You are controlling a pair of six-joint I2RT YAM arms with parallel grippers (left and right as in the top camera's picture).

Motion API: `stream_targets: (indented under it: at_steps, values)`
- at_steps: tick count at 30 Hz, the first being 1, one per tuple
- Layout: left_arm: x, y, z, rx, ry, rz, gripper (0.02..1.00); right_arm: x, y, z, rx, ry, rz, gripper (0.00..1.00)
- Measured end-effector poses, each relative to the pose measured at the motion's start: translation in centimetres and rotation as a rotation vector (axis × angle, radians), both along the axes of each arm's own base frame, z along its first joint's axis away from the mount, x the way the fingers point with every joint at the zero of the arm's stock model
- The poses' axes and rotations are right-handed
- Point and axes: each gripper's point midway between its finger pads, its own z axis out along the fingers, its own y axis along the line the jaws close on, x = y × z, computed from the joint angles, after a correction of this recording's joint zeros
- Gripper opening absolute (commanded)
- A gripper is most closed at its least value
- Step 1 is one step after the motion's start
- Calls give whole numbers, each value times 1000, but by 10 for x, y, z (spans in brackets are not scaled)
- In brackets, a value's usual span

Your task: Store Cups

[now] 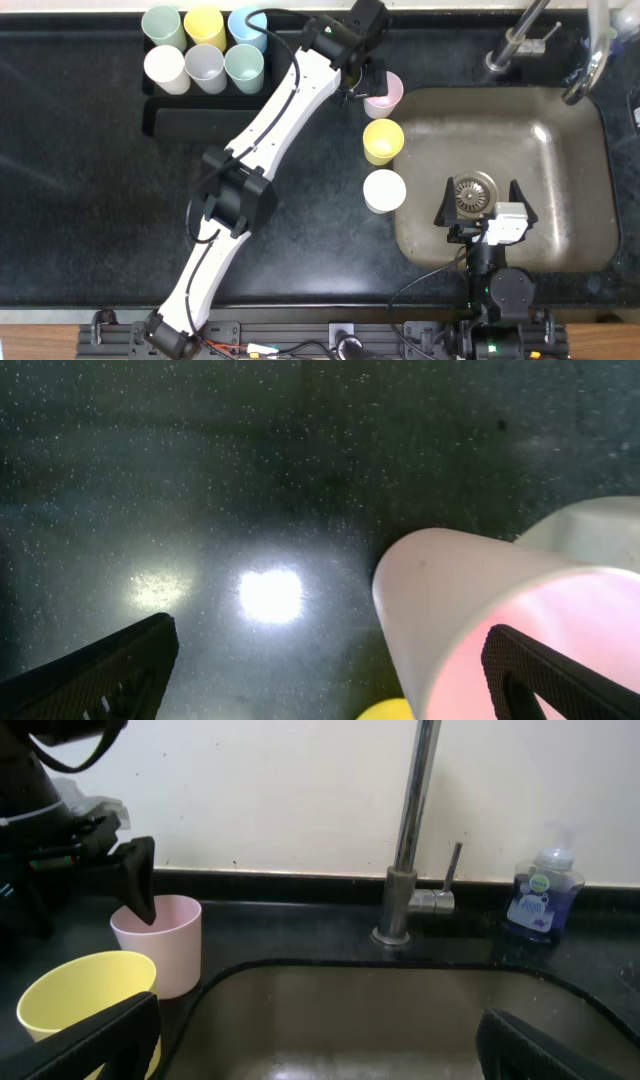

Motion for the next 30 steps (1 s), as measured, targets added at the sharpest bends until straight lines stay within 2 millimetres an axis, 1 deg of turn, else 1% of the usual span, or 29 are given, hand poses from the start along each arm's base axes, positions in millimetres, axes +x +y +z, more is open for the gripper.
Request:
stream_targets:
  at_steps: [1, 2, 3, 4, 5, 6, 7, 10, 11, 12, 15, 18, 20, 21, 23, 24, 26, 28, 29, 30]
  values:
    - [0, 0, -2, 1, 3, 0, 961, 0, 0, 0, 0, 0, 0, 998]
    - [0, 0, -3, 2, 4, 1, 908, 0, 0, 0, 0, 0, 0, 996]
    - [0, 0, -4, 3, 7, 4, 790, 0, 0, 0, 0, 0, 0, 998]
    - [0, 0, -4, 2, 8, 7, 581, 0, 0, 0, 0, 0, 0, 998]
    - [0, 0, -5, 2, 9, 8, 351, 0, 0, 0, 1, 0, 0, 996]
    - [0, 0, -4, 3, 8, 4, 97, 0, 0, 0, 1, 0, 0, 998]
    - [0, 0, -4, 3, 8, 4, 36, 0, 0, 0, 1, 0, 0, 998]
    - [0, 0, -4, 3, 7, 5, 36, 0, 0, 0, 1, 0, 0, 998]
    - [2, -5, -2, -26, 2, -3, 36, 0, 0, 0, 1, 0, 0, 998]
    - [5, -6, 2, -29, -15, 0, 36, 0, 0, 0, 0, 0, 0, 998]
    - [4, -6, 3, -29, -12, -1, 36, 0, 0, 0, 0, 0, 0, 998]
    - [6, -1, 4, -29, -10, 8, 36, 0, 0, 0, 0, 0, 0, 998]
    - [10, 6, 10, -34, -18, 21, 36, 0, 0, 0, 0, 0, 0, 998]
    - [11, 10, 16, -37, -23, 29, 36, 0, 0, 0, 0, 0, 0, 998]
    - [13, 23, 35, -49, -37, 51, 38, 0, 0, 0, 0, 1, 0, 998]
    - [14, 34, 50, -58, -51, 68, 36, 0, 0, 0, 0, 0, 0, 996]
    - [12, 62, 88, -73, -79, 111, 36, 0, 0, 0, 0, 1, 1, 998]
    - [3, 105, 135, -85, -114, 178, 36, 0, 0, 0, 1, 0, 0, 998]
    - [-6, 131, 158, -82, -126, 219, 36, 0, 0, 0, 0, 0, 0, 996]
    - [-19, 160, 179, -69, -131, 269, 36, 0, 0, 0, 1, 0, 0, 998]
